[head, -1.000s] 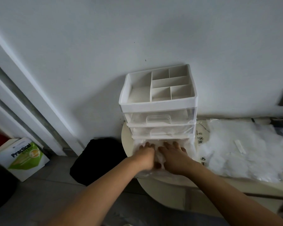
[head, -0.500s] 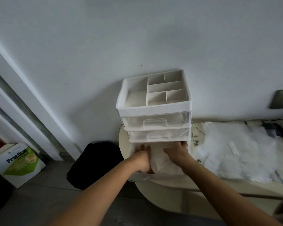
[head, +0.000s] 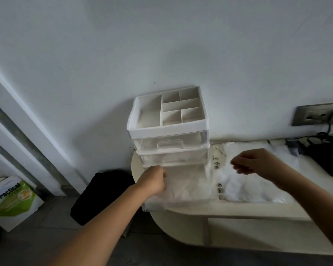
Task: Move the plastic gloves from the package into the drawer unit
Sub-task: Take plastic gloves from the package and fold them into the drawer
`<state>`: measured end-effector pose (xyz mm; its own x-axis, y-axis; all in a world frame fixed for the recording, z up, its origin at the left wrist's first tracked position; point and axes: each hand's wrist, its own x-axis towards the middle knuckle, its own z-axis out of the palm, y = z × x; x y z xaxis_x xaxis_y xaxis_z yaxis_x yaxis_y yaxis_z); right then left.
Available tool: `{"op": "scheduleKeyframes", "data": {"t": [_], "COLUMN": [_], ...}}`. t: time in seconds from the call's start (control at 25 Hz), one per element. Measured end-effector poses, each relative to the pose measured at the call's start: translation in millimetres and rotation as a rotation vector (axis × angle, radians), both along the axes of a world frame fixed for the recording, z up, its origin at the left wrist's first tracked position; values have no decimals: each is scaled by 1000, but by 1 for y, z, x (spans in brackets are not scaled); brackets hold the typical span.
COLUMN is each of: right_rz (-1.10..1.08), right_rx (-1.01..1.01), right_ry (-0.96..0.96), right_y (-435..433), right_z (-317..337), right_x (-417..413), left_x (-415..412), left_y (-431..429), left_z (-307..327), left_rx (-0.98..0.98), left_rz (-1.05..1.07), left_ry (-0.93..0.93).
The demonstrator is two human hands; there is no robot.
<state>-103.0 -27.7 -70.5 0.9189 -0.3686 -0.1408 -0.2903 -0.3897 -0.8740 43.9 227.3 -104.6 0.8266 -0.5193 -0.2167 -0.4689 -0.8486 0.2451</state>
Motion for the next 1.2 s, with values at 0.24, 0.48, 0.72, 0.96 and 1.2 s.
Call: {"op": "scheduleKeyframes", "data": {"t": [0.24, 0.48, 0.72, 0.96, 1.2], "right_rz": [-345, -18, -125, -242, -363], "right_rx": [-689, -538, -535, -591, -553], "right_ry": [238, 195, 91, 2, -84], "right_y": [-100, -109, -124, -130, -147], "right_z": [-56, -63, -85, -86, -78], "right_x": [-43, -63, -78, -82, -90], "left_x": [-50, -99, -120, -128, -129], "left_y": [-63, -166, -216, -215, -217], "left_z": [34, 6, -38, -58, -61], "left_rx": [-365, -455, -27, -59, -47], "left_rz": [-135, -300, -299, -287, -275], "left_ry": [-258, -42, 117, 69, 81]}}
